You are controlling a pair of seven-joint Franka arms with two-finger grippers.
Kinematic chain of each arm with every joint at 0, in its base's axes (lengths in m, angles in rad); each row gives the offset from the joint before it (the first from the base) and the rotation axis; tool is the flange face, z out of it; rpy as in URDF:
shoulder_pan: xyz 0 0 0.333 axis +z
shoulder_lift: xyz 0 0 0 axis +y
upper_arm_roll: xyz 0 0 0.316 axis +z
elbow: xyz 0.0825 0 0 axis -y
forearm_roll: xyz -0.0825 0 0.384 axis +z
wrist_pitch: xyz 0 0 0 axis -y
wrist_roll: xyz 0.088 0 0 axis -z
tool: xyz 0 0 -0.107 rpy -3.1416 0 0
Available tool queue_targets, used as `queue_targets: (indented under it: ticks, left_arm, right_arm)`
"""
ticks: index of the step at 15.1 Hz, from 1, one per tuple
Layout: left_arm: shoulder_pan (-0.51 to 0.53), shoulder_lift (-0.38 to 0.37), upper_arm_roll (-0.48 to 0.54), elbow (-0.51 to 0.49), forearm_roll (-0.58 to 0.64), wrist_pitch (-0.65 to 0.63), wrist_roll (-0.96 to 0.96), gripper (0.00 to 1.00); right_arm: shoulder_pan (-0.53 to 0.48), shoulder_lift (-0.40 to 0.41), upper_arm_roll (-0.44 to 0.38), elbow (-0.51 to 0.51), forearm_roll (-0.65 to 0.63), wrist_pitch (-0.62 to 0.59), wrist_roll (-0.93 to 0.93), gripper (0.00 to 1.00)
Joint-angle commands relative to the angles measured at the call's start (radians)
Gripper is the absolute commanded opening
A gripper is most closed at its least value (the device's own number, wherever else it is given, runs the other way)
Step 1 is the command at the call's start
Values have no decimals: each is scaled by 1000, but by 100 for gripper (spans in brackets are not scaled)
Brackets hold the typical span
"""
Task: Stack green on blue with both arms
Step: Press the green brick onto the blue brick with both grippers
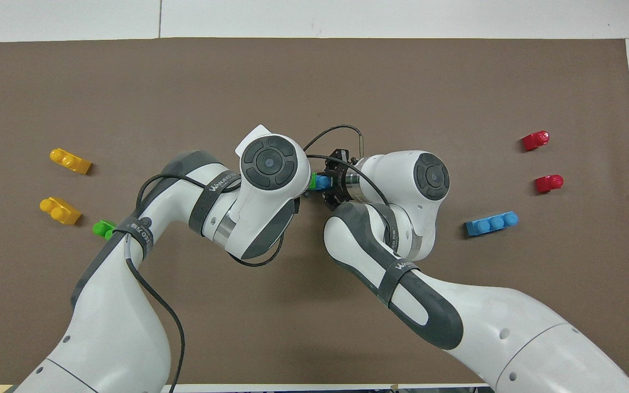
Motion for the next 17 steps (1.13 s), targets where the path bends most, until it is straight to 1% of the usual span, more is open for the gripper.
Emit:
queue_targets:
  ticks: [1,6,7,8,10,11,12,13,14,16,17]
  left_arm:
    - [-17,20,13,-18,31,19,-24,0]
    - [-19,20,13,-23,55,14,-46,0]
    - [-19,18,13,-18,55,5,-46,32]
    - [-21,14,13,-18,57,2,-40,99]
    - [-18,-11,11,-24,57,-6,-33,100]
    - [-13,-34,10,-27,57,-18,-26,100]
    - [-8,-52,10,-33,57,-35,-12,100]
    - [-7,-71,10,-35,55,-50,14,100]
    - [4,-92,8,-46,55,-70,41,100]
    - [33,-152,8,-76,55,-98,101,100]
    - [48,-170,8,-80,55,-113,140,100]
  right_arm:
    - [8,14,-2,-44,25,49,-51,0]
    - [9,14,-2,-48,25,50,-53,0]
    - [10,14,-2,-48,25,50,-53,0]
    - [10,14,-2,-48,25,50,-53,0]
    - [10,14,-2,-48,25,50,-63,1]
    - [10,14,-2,-48,25,49,-73,34]
    - [11,14,-2,-46,25,49,-74,61]
    - [10,14,-2,-43,25,47,-74,69]
    - [6,14,-2,-38,25,40,-74,71]
    - [-6,14,-2,-35,23,33,-76,73]
    - [-9,14,-2,-34,23,32,-76,75]
